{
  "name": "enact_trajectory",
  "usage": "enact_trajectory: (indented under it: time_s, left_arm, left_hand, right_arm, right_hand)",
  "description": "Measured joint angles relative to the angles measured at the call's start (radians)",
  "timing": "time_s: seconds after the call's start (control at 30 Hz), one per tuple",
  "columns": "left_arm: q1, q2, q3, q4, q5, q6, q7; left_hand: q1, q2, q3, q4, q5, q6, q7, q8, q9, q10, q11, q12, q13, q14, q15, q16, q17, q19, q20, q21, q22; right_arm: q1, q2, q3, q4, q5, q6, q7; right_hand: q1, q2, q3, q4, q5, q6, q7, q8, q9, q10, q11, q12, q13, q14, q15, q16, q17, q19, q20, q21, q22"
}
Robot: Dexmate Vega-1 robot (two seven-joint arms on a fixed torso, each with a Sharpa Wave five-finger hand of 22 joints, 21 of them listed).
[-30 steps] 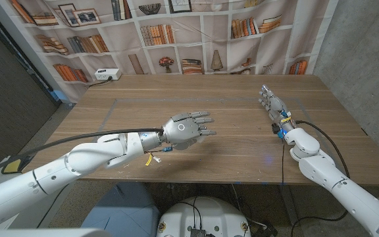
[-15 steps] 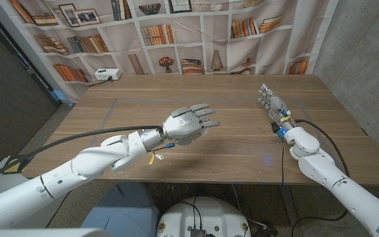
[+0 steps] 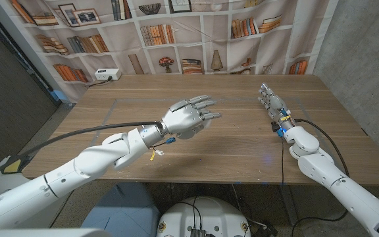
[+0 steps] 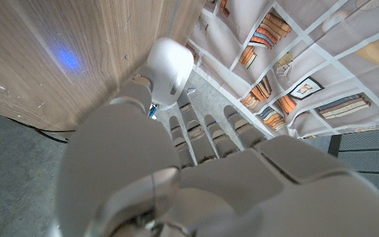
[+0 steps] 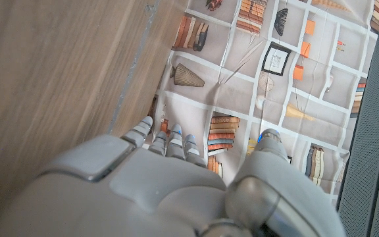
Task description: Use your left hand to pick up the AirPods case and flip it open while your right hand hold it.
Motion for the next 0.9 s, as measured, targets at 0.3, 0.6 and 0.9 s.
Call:
enact_trajectory:
  time_s: [0.3,0.6,0.9]
  left_arm:
    - [-0.003,-0.012,0.0,0.005,-0.018,0.014,0.044]
    - [-0.003,-0.023,0.0,0.012,-0.03,0.021,0.077]
    - [-0.008,-0.039,0.006,0.019,-0.041,0.024,0.11]
  left_hand:
    - [0.0,0.0,-0.003,0.003,0.0,0.009,0.001,0.0,0.0,0.0,0.0,0.0,0.0,0.0,0.0,0.0,0.0,0.009,0.002,0.0,0.0]
    - [0.007,0.006,-0.011,0.003,-0.001,0.014,0.003,0.0,0.0,0.0,0.0,-0.002,0.0,0.0,0.0,0.0,0.0,0.009,0.002,0.0,0.0]
    - [0.008,0.005,-0.013,0.001,0.0,0.018,0.007,0.0,0.0,0.004,0.004,-0.005,0.0,0.0,0.0,0.0,0.0,0.009,0.002,0.0,0.0]
  right_arm:
    - [0.008,0.0,-0.004,0.001,0.003,0.009,0.024]
    - [0.016,-0.012,-0.012,-0.006,0.004,0.014,0.059]
    - [0.021,-0.038,-0.022,-0.026,0.004,0.02,0.113]
  right_hand:
    - [0.0,0.0,0.004,-0.004,0.0,-0.002,-0.009,0.0,0.0,0.105,-0.002,0.037,0.011,0.019,0.01,0.012,0.0,0.008,0.025,0.0,0.005]
    - [0.0,0.0,0.008,-0.008,0.0,0.003,-0.014,0.005,0.0,0.233,0.016,0.08,0.028,0.061,0.028,0.027,0.0,0.019,0.047,0.006,0.005]
    - [0.005,-0.005,0.008,-0.008,0.0,0.006,-0.016,0.005,0.0,0.298,0.027,0.099,0.035,0.089,0.033,0.036,0.0,0.031,0.059,0.01,0.005]
